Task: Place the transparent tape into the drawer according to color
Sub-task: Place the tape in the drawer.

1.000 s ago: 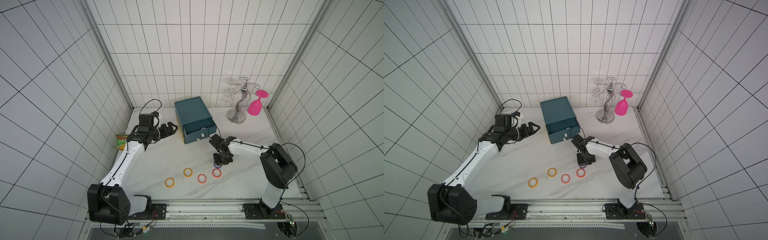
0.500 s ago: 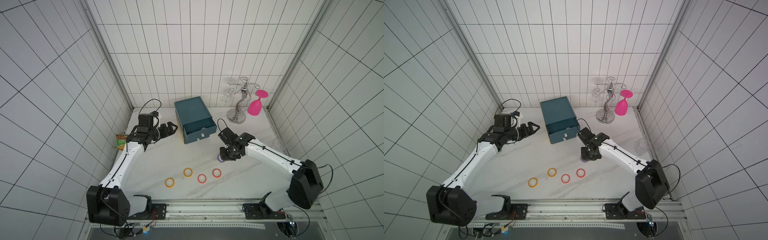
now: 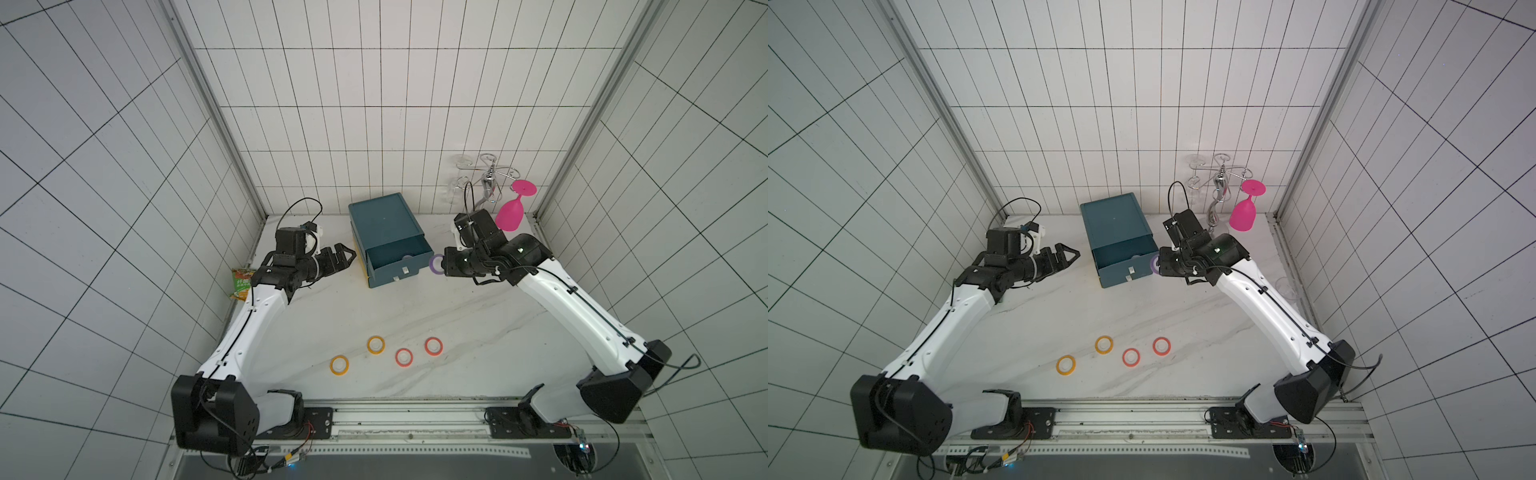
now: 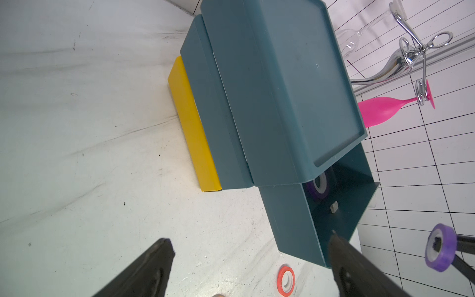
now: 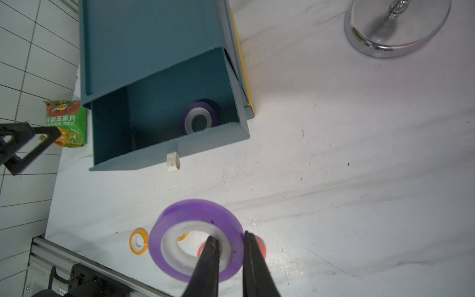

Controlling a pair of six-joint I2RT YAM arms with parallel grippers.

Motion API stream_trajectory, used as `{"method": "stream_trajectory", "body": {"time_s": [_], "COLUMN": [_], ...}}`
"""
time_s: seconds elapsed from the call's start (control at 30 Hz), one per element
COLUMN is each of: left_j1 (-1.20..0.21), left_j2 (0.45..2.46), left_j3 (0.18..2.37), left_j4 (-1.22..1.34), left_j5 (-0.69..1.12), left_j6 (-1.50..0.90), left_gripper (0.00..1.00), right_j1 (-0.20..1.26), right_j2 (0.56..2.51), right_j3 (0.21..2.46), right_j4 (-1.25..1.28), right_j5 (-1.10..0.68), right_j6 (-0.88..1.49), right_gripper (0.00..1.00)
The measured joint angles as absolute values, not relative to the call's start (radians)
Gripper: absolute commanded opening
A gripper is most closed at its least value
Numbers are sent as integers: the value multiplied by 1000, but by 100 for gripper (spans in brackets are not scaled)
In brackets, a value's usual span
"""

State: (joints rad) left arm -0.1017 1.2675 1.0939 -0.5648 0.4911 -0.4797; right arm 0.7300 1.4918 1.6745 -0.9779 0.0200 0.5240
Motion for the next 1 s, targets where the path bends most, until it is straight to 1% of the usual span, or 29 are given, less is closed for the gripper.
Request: {"method": "stream_trajectory", "body": {"time_s": [0.2, 0.4, 0.67, 0.7, 0.8, 0.83, 0.97, 1.0], "left_j1": [-102, -102, -102, -102, -102, -102, -102, -102], "left_j2": [1267, 1265, 1258, 1258, 1258, 1258, 1271, 1279], "left_j3": [1094, 1094, 1094, 1094, 1094, 1094, 1110, 1121], "left_j4": [-565, -565, -565, -565, -564, -563, -561, -559], "left_j5": [503, 508, 507, 507, 507, 507, 508, 508], "left_j6": [-480, -479, -479, -479, -479, -480, -483, -483], "left_gripper": [98, 98, 98, 98, 98, 98, 98, 98], "right_j1": [721, 712, 713, 713, 713, 713, 713, 713], "right_j2": [1640, 1779, 1859, 1861, 1863, 1863, 1863, 1863], "right_j3": [1827, 1912, 1970, 1970, 1970, 1970, 1970, 1970], "right_j4": [-944, -910, -898, -897, -897, -897, -895, -895], "right_j5": [19, 15, -4, -7, -16, -19, -22, -23], "right_j6": [500, 482, 471, 470, 464, 463, 448, 445], "right_gripper": [0, 0, 0, 3, 20, 28, 44, 46]}}
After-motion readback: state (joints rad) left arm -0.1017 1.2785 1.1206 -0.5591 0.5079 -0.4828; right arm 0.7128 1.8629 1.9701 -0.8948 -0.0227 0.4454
